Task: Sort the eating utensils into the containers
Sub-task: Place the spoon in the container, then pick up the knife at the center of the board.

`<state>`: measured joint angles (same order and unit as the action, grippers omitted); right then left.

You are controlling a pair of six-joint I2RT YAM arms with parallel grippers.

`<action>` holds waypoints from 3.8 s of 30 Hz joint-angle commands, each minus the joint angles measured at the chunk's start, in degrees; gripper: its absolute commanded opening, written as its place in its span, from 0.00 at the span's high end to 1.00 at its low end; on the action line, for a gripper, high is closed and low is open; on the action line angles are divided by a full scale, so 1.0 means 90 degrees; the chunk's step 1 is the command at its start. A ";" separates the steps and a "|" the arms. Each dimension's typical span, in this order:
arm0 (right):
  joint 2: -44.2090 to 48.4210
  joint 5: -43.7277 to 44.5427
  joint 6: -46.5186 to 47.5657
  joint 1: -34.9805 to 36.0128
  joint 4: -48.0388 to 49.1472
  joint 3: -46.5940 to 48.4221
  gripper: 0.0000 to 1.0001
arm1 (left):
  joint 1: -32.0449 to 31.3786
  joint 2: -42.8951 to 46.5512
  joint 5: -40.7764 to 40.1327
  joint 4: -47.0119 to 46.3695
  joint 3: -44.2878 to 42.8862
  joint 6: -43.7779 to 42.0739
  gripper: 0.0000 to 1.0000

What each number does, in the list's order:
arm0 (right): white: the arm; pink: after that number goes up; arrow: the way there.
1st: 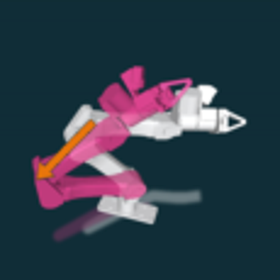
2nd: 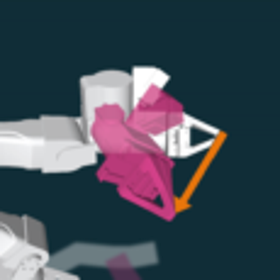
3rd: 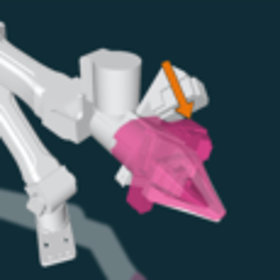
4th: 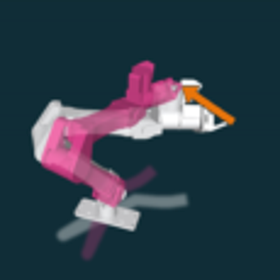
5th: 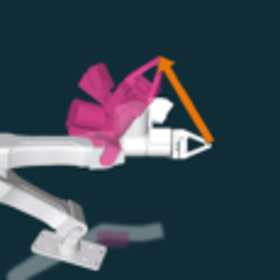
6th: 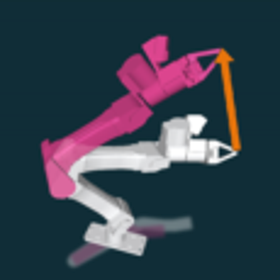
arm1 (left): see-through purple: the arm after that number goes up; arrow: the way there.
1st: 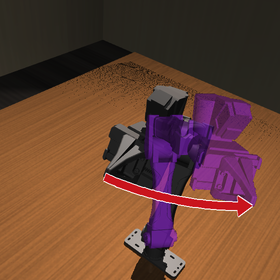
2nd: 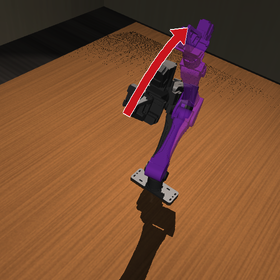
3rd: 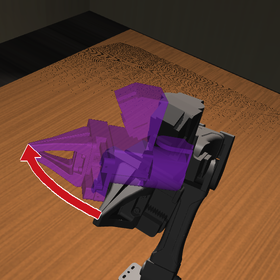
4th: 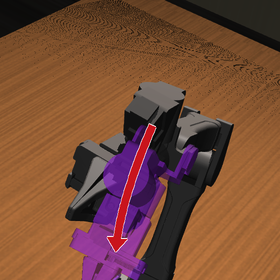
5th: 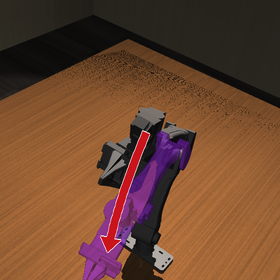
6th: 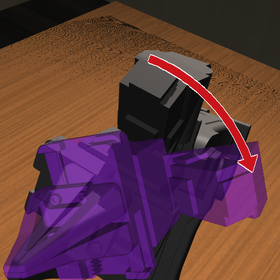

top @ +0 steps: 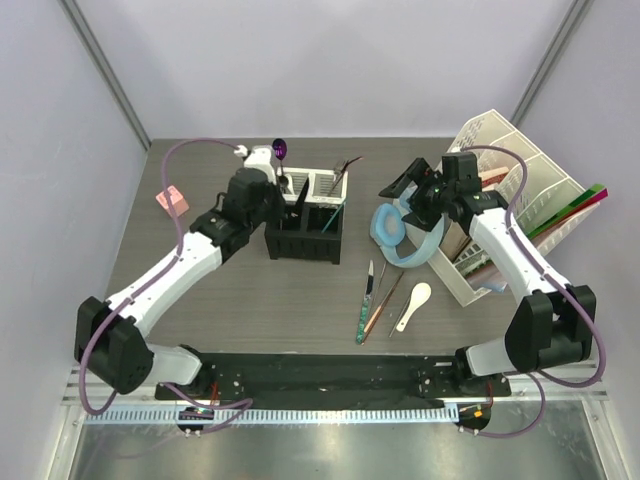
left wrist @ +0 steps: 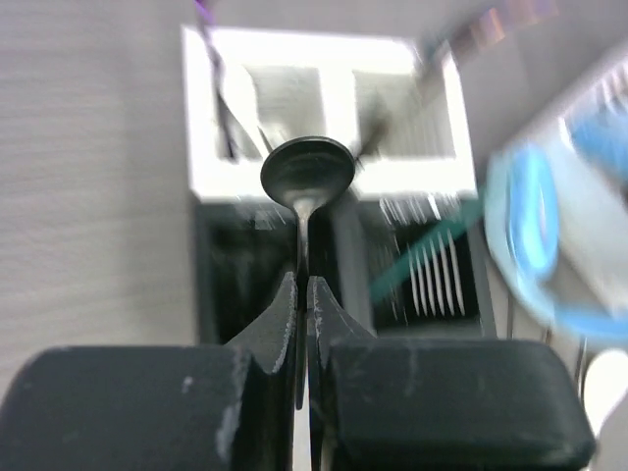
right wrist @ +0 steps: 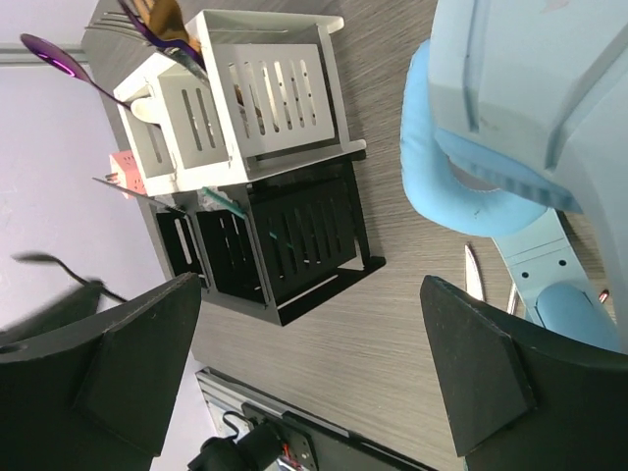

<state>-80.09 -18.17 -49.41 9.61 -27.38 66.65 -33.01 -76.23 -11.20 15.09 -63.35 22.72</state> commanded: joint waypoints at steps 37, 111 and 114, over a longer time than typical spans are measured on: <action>-0.0007 -0.0842 -0.0672 -0.0296 0.1372 -0.0638 0.00 | 0.0631 -0.2840 -0.0316 -0.1218 -0.1536 0.0561 0.72; 0.0451 0.0437 -0.0389 0.0506 0.0806 0.0046 0.01 | -0.2650 -0.4721 0.2866 0.2658 -0.2901 -0.0473 0.62; 0.0637 0.0379 -0.0331 0.0232 0.0757 -0.0091 0.00 | -0.2679 -0.5064 0.2798 0.2903 -0.3214 -0.0484 0.62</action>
<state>-79.22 -15.31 -53.78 14.33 -21.21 66.50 -56.45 -117.99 14.66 37.04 -88.55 19.27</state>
